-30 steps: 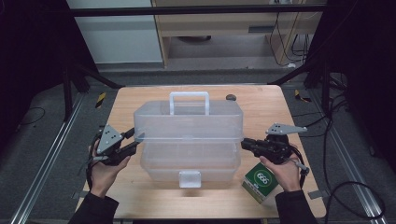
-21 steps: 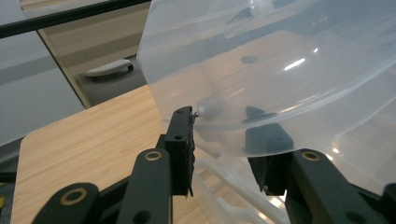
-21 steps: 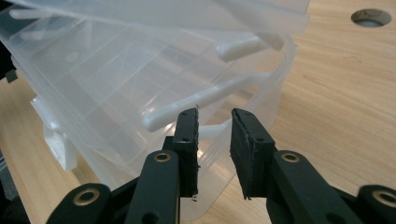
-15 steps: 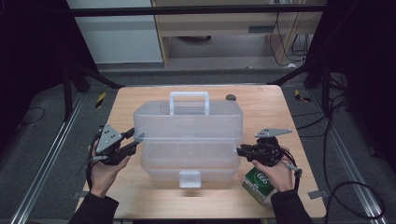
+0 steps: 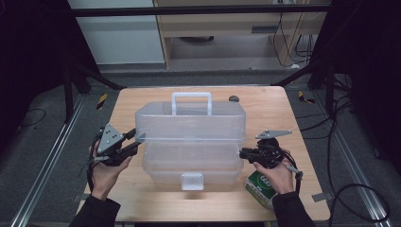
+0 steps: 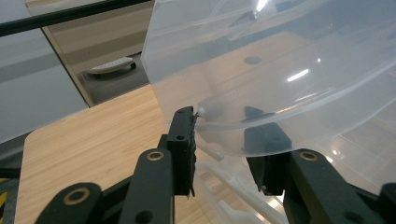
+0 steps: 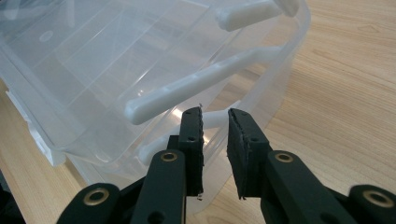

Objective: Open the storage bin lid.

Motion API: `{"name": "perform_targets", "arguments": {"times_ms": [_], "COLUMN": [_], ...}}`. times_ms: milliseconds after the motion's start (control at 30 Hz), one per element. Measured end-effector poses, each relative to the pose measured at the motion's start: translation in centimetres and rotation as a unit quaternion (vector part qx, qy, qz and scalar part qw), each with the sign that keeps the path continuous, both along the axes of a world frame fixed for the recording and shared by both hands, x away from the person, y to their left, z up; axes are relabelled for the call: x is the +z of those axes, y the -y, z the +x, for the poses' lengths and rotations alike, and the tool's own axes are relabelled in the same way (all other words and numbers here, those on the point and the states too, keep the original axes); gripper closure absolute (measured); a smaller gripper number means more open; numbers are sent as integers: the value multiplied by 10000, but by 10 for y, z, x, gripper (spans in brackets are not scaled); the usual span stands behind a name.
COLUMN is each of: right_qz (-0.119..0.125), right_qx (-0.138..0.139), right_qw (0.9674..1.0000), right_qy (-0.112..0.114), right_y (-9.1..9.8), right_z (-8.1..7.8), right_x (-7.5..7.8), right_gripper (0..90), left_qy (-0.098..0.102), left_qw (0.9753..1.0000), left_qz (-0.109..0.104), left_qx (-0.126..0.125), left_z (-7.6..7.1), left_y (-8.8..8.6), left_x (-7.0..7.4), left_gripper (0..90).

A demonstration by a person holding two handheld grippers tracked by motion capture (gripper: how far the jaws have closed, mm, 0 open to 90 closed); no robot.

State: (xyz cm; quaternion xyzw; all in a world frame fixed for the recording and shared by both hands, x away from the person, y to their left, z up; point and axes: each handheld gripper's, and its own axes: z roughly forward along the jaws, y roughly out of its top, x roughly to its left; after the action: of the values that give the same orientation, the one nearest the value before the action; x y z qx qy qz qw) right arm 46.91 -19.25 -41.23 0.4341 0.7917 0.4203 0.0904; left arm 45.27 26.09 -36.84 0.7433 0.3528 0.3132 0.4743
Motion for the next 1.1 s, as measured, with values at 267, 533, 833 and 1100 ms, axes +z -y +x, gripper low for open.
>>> {"name": "perform_targets", "arguments": {"times_ms": [267,533,833,1100], "right_qz": [-36,-83,-105,-116], "right_qx": [-47,-66,-64,-60], "right_qw": [10000,9999,9999,9999], "right_qy": [-7,-18,-16,-23], "right_y": [-1,-2,-3,-3], "right_z": [-1,-1,-1,-2], "right_x": [1,2,2,3], "right_gripper": [765,767,775,778], "left_qy": [-49,-17,33,64], "left_qw": [9999,9997,9991,9984], "left_qz": [-94,-172,-311,-385], "left_qx": [22,163,285,401], "left_z": [5,18,31,42], "left_y": [-1,3,5,7], "left_x": [6,21,31,39], "left_gripper": [646,661,670,682]}}
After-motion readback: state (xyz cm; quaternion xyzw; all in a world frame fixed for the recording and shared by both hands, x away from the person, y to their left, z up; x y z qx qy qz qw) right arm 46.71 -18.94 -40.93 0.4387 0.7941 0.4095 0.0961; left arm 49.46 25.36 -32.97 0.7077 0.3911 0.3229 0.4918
